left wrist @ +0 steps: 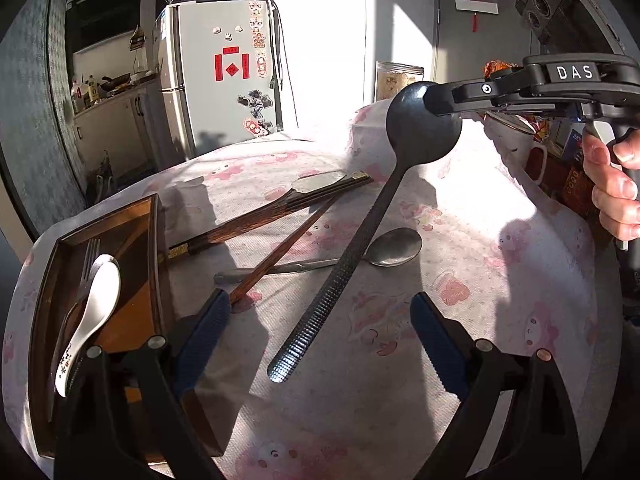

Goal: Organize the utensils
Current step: 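Grasp the dark ladle by its textured handle with the right tool, then lower the dark ladle into the tray and open the right tool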

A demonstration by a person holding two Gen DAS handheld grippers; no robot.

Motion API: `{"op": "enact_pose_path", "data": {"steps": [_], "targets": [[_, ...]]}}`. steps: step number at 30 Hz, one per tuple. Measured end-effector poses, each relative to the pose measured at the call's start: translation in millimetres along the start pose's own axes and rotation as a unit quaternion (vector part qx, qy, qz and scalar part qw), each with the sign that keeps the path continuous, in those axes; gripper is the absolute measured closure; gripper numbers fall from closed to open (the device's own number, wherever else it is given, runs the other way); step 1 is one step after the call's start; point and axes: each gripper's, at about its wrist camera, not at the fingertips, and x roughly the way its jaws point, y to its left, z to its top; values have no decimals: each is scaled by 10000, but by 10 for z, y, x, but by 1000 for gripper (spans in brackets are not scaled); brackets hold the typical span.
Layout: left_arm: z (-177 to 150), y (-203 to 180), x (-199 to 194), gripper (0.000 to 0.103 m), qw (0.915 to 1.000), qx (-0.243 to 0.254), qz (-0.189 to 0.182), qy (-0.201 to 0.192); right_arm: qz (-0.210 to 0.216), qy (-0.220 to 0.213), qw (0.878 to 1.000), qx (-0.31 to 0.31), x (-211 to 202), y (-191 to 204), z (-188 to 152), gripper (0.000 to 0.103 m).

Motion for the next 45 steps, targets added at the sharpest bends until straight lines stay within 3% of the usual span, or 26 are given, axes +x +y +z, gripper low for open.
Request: {"op": "enact_pose_path", "data": {"steps": [2,3,4,5,6,11,16,23,31,32,33,36,39,45], "targets": [[14,-26,-28,29,10000,32,-23,-29,-33,-38,9999,-106,-54,92,34,102],[19,-33,-41,48,10000,60,26,-26,-30,-52,9999,-139,-78,130,50,102],[28,-28,-50,58,10000,52,44,6,-20,-63,9998,-171,-100,164,64,102],[36,-2,-64,75,10000,6,27,27,-11,-76,9998,-196,-113,199,84,102],[42,35,-93,82,10000,-33,26,25,-4,-88,9997,-216,-113,235,110,102],[72,274,-317,82,9996,-175,198,-49,128,-79,9994,-297,71,466,327,102],[40,743,-504,82,9959,-555,717,-38,296,26,9986,-427,556,808,592,101],[-174,1391,-401,81,9876,-1095,1090,290,338,399,9973,-515,1344,1105,711,101],[-337,1702,-252,81,9821,-1335,1236,489,406,821,9936,-665,1950,1279,727,101],[-340,1709,-253,77,9818,-1345,1251,481,416,872,9930,-680,2002,1292,719,101],[-344,1712,-256,67,9821,-1362,1217,462,421,912,9925,-692,2047,1302,711,101],[-344,1696,-274,56,9827,-1324,1228,402,426,1006,9919,-654,2184,1314,696,100],[-328,1631,-334,49,9835,-1224,1298,302,372,1123,9909,-636,2314,1296,653,99],[-305,1591,-419,48,9850,-1199,1229,198,295,1304,9894,-568,2530,1283,547,97]]}}
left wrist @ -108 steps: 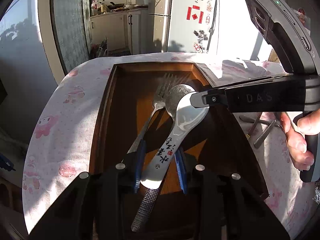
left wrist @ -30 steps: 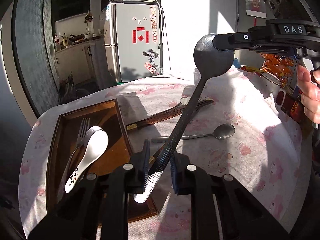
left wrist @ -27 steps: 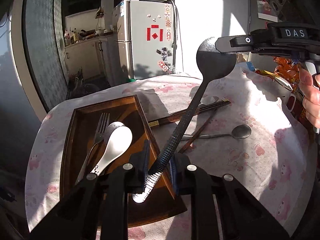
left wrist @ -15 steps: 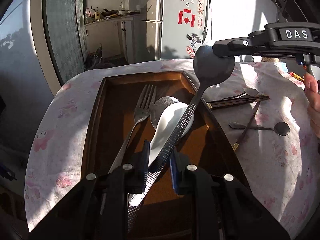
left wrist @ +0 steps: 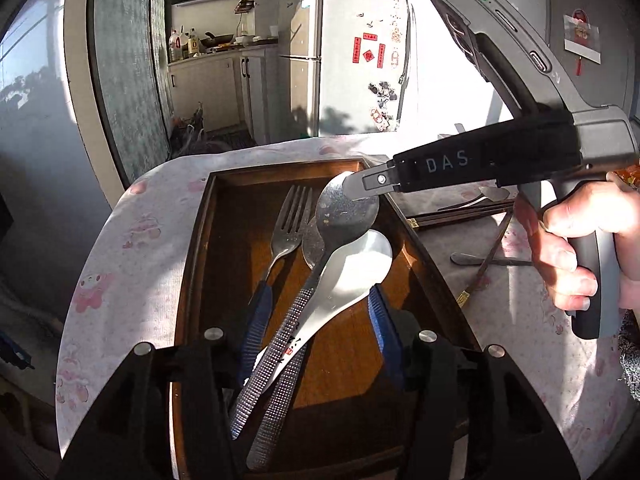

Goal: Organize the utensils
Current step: 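Lower the dark ladle into the tray and open the right tool, then grasp the silver spoon by its handle with the right tool and lift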

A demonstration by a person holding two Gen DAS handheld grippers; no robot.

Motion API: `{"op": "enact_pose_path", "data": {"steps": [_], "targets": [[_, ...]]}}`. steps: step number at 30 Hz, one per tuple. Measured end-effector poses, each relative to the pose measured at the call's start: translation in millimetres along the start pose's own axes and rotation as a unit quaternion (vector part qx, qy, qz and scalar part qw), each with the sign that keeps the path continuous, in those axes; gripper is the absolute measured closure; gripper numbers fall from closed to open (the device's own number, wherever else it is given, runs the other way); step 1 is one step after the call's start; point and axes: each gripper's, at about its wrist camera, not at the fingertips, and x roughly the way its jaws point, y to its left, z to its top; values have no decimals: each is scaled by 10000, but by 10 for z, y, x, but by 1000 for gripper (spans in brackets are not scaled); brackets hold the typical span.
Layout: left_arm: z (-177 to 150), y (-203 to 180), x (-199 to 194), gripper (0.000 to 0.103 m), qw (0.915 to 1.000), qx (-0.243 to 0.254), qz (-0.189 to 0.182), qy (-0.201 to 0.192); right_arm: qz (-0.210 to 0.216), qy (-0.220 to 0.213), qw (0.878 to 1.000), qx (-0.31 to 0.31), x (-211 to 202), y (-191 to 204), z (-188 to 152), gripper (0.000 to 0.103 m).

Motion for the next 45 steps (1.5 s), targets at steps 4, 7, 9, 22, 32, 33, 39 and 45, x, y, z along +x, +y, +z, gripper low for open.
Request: {"op": "enact_pose_path", "data": {"steps": [4,7,9,22,32,33,39,45], "targets": [[-11,-48,-52,43,9999,67,-119,-60,-47,49,9999,91,34,-4,-51,91],[-35,-96,-86,34,9996,130,-231,-73,-47,-159,9996,211,-128,-31,-91,50],[-50,-150,-114,29,9994,178,-300,-77,51,-333,9991,264,-342,-84,-130,41],[-79,-793,-304,20,9952,530,-799,-197,-660,-874,9861,1249,-1757,-1113,-1023,33],[-197,-1304,-271,20,9897,962,-1050,-108,-530,-707,9709,2227,-1596,-1497,-1804,34],[-213,-1346,-258,20,9895,963,-1078,-92,-459,-731,9695,2296,-1565,-1504,-1842,41],[-289,-1507,-176,20,9876,1057,-1160,14,-594,-728,9609,2605,-1407,-1504,-1931,74],[-288,-1532,-114,20,9878,1029,-1167,78,-673,-793,9635,2465,-1474,-1488,-1958,99]]}}
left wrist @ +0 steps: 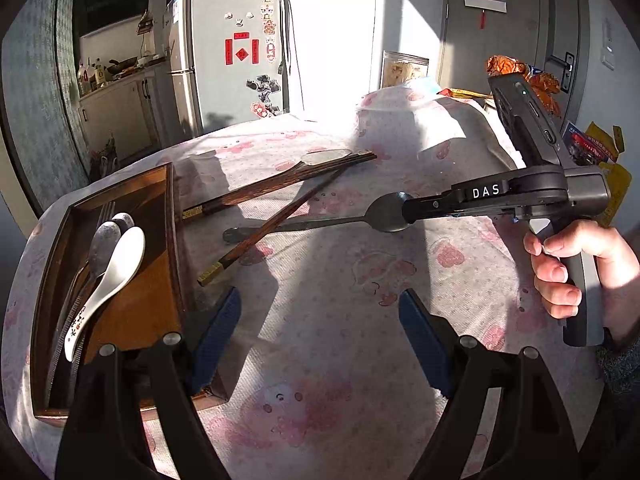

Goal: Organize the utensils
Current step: 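Grasp the silver spoon by its handle with the right tool and lift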

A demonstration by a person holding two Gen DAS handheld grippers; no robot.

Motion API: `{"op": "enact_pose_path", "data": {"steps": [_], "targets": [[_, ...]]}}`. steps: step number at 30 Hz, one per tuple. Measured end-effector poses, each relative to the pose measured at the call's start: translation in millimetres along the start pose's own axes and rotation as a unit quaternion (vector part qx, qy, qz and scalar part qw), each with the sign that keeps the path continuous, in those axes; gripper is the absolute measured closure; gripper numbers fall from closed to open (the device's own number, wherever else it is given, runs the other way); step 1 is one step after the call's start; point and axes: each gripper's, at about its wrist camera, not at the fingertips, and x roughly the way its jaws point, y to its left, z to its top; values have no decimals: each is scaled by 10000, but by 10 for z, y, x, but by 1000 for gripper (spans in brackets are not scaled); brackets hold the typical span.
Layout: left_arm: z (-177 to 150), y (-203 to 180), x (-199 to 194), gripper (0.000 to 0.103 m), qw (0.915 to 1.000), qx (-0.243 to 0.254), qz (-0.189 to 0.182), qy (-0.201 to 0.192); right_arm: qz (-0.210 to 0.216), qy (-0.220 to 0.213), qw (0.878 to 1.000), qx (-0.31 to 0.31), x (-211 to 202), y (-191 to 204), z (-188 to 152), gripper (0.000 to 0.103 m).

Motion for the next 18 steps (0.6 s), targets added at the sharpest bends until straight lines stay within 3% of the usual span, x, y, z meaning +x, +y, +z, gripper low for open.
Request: {"op": "enact_pose_path", "data": {"steps": [5,11,18], "targets": [[11,-74,81,20,10000,63,-56,42,-145,-89,9994,-307,-362,-59,-31,100],[49,-322,144,20,9991,174,-375,8,-424,-321,9963,-676,-898,-113,-105,101],[136,-641,223,20,9975,496,-509,-22,-334,-562,9919,-1089,-1469,-20,-173,101]]}}
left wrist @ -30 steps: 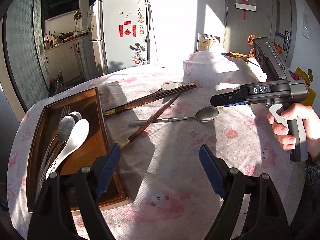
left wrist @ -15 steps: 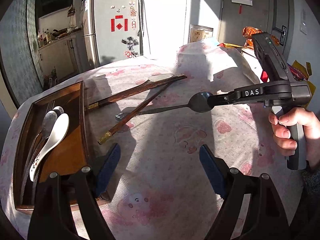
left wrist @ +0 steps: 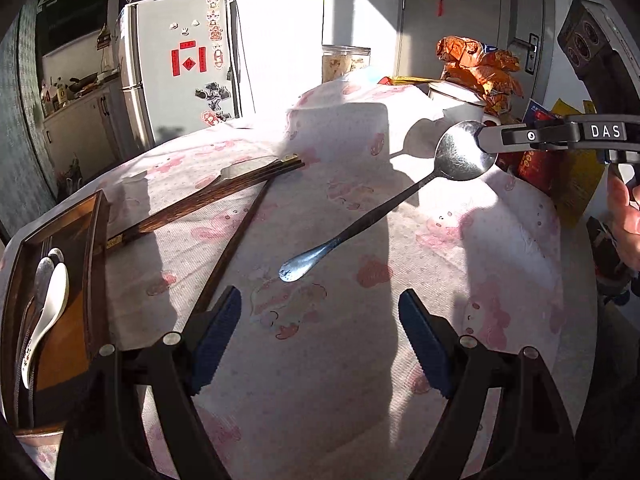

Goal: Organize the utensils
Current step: 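Grasp the silver spoon by its handle with the right tool and lift, then carry the silver spoon into the wooden tray and open the right tool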

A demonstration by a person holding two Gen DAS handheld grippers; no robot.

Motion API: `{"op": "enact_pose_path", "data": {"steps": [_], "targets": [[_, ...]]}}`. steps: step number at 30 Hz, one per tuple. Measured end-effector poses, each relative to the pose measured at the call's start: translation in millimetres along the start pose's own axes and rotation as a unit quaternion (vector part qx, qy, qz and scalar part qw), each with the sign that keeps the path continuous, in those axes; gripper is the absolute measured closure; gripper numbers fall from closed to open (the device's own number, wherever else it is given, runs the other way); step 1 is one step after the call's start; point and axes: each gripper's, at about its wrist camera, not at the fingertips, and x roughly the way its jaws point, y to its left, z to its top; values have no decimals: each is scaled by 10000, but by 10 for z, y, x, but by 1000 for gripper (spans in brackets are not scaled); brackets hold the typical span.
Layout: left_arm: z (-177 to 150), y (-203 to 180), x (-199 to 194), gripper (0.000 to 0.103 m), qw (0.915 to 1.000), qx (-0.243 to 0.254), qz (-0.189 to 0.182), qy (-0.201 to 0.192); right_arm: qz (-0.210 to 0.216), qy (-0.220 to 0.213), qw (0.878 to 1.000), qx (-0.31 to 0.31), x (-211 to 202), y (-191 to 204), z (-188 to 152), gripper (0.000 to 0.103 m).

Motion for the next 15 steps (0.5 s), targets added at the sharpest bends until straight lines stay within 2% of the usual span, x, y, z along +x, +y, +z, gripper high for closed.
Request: {"op": "enact_pose_path", "data": {"steps": [3,5,7,9,12,15], "targets": [[43,-115,48,20,9999,159,-3,16,99,-61,9997,-215,-154,94,23,101],[82,-184,53,26,9997,259,-13,-35,135,-89,9991,-383,-232,189,48,101],[103,-222,48,45,9995,308,-35,-11,166,-141,9987,-464,-277,271,91,101],[107,-222,53,83,9994,277,-166,98,198,-200,9982,-527,-292,348,152,101],[73,-186,-28,85,9993,353,-103,46,250,-219,9972,-663,-253,488,267,101],[62,-26,-180,86,9997,220,48,-52,373,-218,9959,-791,-142,653,424,101]]}}
